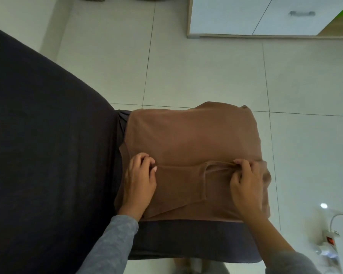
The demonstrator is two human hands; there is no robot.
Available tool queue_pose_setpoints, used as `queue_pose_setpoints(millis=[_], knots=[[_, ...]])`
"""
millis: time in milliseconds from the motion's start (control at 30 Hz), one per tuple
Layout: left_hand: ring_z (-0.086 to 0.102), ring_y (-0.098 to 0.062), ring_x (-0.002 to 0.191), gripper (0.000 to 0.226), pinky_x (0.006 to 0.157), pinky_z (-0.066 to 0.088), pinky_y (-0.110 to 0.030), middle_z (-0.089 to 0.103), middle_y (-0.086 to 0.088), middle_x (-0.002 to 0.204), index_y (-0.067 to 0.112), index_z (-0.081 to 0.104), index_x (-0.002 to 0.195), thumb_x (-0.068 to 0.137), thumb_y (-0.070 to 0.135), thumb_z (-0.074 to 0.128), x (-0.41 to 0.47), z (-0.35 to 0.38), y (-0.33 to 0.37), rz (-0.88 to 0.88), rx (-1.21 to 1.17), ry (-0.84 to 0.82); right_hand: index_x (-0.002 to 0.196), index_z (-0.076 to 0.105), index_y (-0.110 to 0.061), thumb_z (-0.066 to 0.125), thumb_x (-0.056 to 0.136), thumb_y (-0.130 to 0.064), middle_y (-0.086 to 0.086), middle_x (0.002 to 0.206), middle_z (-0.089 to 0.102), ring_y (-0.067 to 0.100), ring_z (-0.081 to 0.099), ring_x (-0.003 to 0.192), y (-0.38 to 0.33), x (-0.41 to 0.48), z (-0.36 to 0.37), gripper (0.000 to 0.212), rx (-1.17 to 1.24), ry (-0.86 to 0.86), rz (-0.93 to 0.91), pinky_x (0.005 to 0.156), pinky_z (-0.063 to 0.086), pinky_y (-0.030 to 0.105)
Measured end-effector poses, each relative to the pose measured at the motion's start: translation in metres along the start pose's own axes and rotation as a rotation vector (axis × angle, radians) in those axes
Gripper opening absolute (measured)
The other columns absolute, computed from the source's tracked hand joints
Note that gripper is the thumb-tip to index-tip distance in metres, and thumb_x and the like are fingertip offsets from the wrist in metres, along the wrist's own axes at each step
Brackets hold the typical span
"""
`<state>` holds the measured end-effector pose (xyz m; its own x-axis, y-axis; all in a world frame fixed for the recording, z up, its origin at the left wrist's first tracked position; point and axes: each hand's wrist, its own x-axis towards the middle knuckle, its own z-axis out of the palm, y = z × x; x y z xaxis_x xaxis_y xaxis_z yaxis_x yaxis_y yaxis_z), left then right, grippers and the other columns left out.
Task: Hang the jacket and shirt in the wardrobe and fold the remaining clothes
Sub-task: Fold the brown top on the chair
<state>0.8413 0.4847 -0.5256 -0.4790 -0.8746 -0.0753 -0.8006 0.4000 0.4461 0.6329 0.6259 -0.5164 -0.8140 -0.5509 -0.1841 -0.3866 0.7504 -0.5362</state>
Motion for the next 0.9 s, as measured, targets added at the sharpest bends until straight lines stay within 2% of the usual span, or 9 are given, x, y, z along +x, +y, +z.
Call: queue_pose_setpoints(millis=[67, 167, 300, 400, 533, 600, 767, 833, 900], knots=[[0.051, -0.026, 0.117, 0.017, 0.096, 0.047, -0.041, 0.058, -0.009, 0.118, 0.008, 0.064, 0.103, 0.086, 0.007, 0.061, 0.000, 0.005, 0.006, 0.058, 0.017, 0.029, 0.119, 0.057, -0.015, 0.044, 0.094, -0.013, 0.004, 0.131, 0.048, 0.021, 0.044, 0.121, -0.002, -0.003, 0.008, 0.028, 0.051, -0.030, -0.038, 0.104, 0.039, 0.040], [0.044, -0.022, 0.129, 0.035, 0.104, 0.035, -0.035, 0.054, -0.008, 0.133, 0.010, 0.060, 0.121, 0.093, 0.020, 0.039, 0.015, 0.013, 0.019, 0.163, 0.052, -0.009, 0.136, 0.047, -0.017, 0.030, 0.095, -0.032, 0.001, 0.147, 0.038, 0.017, 0.024, 0.141, -0.008, 0.008, 0.017, 0.047, -0.027, -0.098, -0.143, 0.117, 0.016, 0.041], [0.016, -0.014, 0.143, 0.052, 0.114, 0.013, -0.037, 0.026, -0.001, 0.153, 0.017, 0.031, 0.146, 0.098, 0.035, 0.022, 0.049, 0.028, 0.035, 0.210, 0.093, -0.197, 0.145, 0.030, -0.022, 0.022, 0.094, -0.043, -0.003, 0.155, 0.022, 0.008, 0.003, 0.143, -0.017, 0.044, 0.026, 0.055, -0.095, -0.145, -0.217, 0.116, 0.000, 0.032], [-0.004, -0.011, 0.144, 0.056, 0.115, -0.003, -0.033, 0.001, 0.004, 0.156, 0.023, 0.007, 0.148, 0.096, 0.045, 0.011, 0.073, 0.041, 0.045, 0.224, 0.147, -0.276, 0.146, 0.018, -0.028, 0.014, 0.092, -0.048, -0.007, 0.156, 0.012, 0.007, -0.003, 0.143, -0.026, 0.077, 0.031, 0.058, -0.120, -0.154, -0.237, 0.116, -0.005, 0.029], [-0.012, -0.011, 0.144, 0.058, 0.115, -0.013, -0.034, -0.007, 0.006, 0.156, 0.028, -0.001, 0.147, 0.094, 0.050, 0.007, 0.111, 0.057, 0.062, 0.204, 0.137, -0.291, 0.148, 0.019, -0.027, 0.020, 0.094, -0.041, -0.007, 0.157, 0.012, 0.004, -0.006, 0.142, -0.040, 0.120, 0.031, 0.056, -0.131, -0.195, -0.220, 0.115, -0.009, 0.029], [-0.003, -0.010, 0.145, 0.060, 0.116, -0.012, -0.032, 0.005, 0.006, 0.157, 0.027, 0.007, 0.149, 0.094, 0.051, 0.008, 0.133, 0.060, 0.073, 0.154, 0.123, -0.284, 0.147, 0.026, -0.025, 0.016, 0.093, -0.041, -0.007, 0.156, 0.020, 0.007, 0.000, 0.145, -0.046, 0.138, 0.031, 0.057, -0.164, -0.222, -0.235, 0.114, -0.011, 0.029], [0.051, -0.015, 0.120, 0.040, 0.109, 0.028, -0.033, 0.060, 0.004, 0.128, 0.027, 0.056, 0.127, 0.100, 0.033, 0.027, 0.193, 0.066, 0.099, 0.000, -0.011, -0.410, 0.115, 0.063, -0.021, 0.021, 0.100, -0.032, -0.006, 0.125, 0.061, 0.011, 0.038, 0.133, -0.056, 0.189, 0.031, 0.045, -0.228, -0.374, -0.218, 0.119, 0.004, 0.036], [0.052, -0.018, 0.120, 0.039, 0.110, 0.028, -0.035, 0.059, 0.003, 0.130, 0.025, 0.055, 0.129, 0.099, 0.026, 0.030, 0.208, 0.066, 0.104, -0.005, -0.043, -0.530, 0.084, 0.064, -0.017, 0.024, 0.098, -0.027, -0.003, 0.088, 0.067, 0.014, 0.058, 0.097, -0.061, 0.204, 0.029, 0.043, -0.267, -0.454, -0.206, 0.117, 0.012, 0.038], [0.051, -0.018, 0.120, 0.040, 0.113, 0.024, -0.038, 0.057, 0.004, 0.131, 0.024, 0.054, 0.130, 0.099, 0.022, 0.029, 0.218, 0.065, 0.107, -0.008, -0.081, -0.655, 0.073, 0.058, -0.013, 0.028, 0.095, -0.024, -0.003, 0.067, 0.059, 0.013, 0.054, 0.069, -0.063, 0.215, 0.027, 0.039, -0.275, -0.513, -0.193, 0.115, 0.017, 0.034]])
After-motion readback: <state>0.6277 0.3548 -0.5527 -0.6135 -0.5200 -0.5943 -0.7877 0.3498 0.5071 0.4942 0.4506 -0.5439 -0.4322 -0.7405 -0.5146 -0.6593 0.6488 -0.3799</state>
